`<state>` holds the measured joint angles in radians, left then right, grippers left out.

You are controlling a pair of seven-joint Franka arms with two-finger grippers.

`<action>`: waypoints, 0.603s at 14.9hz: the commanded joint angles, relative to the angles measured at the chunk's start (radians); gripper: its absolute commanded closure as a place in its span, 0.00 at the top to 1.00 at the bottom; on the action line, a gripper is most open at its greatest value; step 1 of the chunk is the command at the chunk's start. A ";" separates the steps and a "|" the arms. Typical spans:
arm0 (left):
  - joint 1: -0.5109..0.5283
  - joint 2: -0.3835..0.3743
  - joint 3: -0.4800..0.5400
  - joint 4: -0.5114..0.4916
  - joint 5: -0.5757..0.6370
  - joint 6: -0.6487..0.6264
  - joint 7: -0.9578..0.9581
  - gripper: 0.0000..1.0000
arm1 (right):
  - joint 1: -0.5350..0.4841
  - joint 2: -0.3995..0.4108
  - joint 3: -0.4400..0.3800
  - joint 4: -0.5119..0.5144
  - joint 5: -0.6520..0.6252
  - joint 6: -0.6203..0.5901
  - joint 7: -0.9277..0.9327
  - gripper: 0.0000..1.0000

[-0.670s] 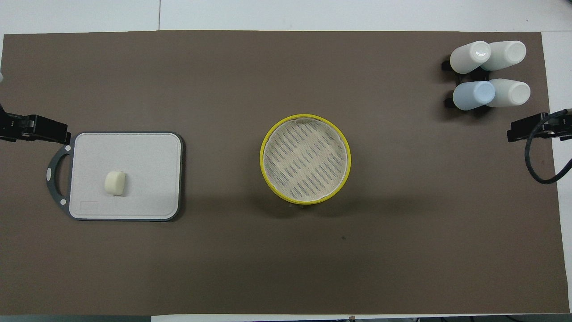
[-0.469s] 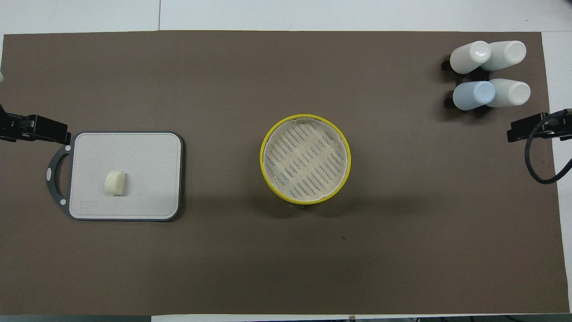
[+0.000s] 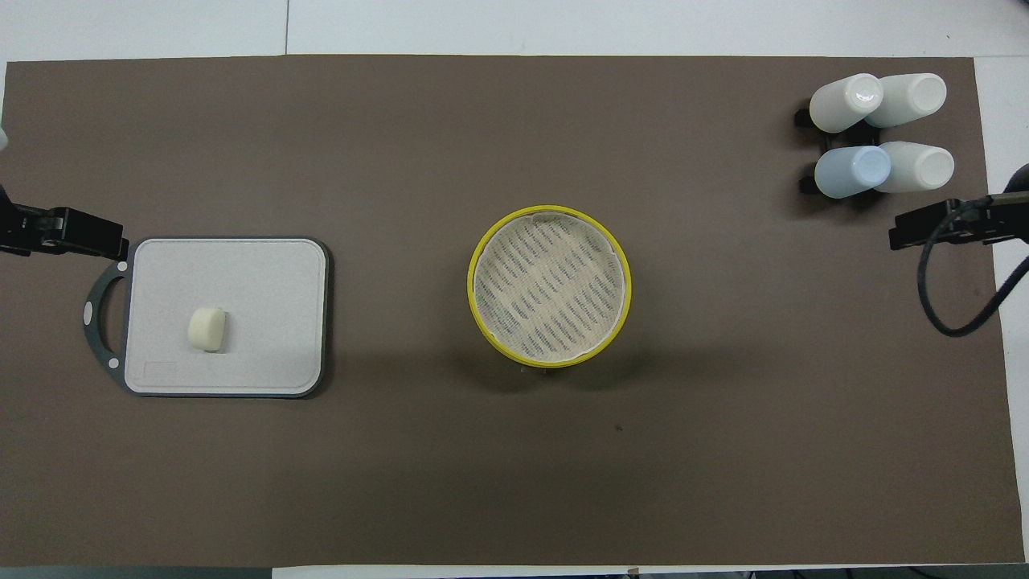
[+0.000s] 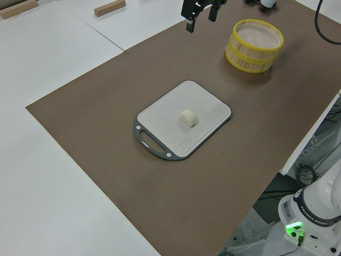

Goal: Place bun in steamer
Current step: 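Reach the right gripper to the steamer lid while the left gripper approaches the bun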

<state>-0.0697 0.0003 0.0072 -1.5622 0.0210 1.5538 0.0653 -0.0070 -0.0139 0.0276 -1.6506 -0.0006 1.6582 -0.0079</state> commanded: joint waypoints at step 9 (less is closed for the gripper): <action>0.037 -0.059 0.011 -0.389 0.010 0.343 -0.010 1.00 | 0.355 0.256 0.005 0.061 -0.002 0.215 0.472 1.00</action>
<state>-0.0418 -0.0106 0.0252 -1.8420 0.0212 1.8117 0.0611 0.3167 0.1859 0.0387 -1.6618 0.0000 1.8837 0.4024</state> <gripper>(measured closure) 0.000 0.000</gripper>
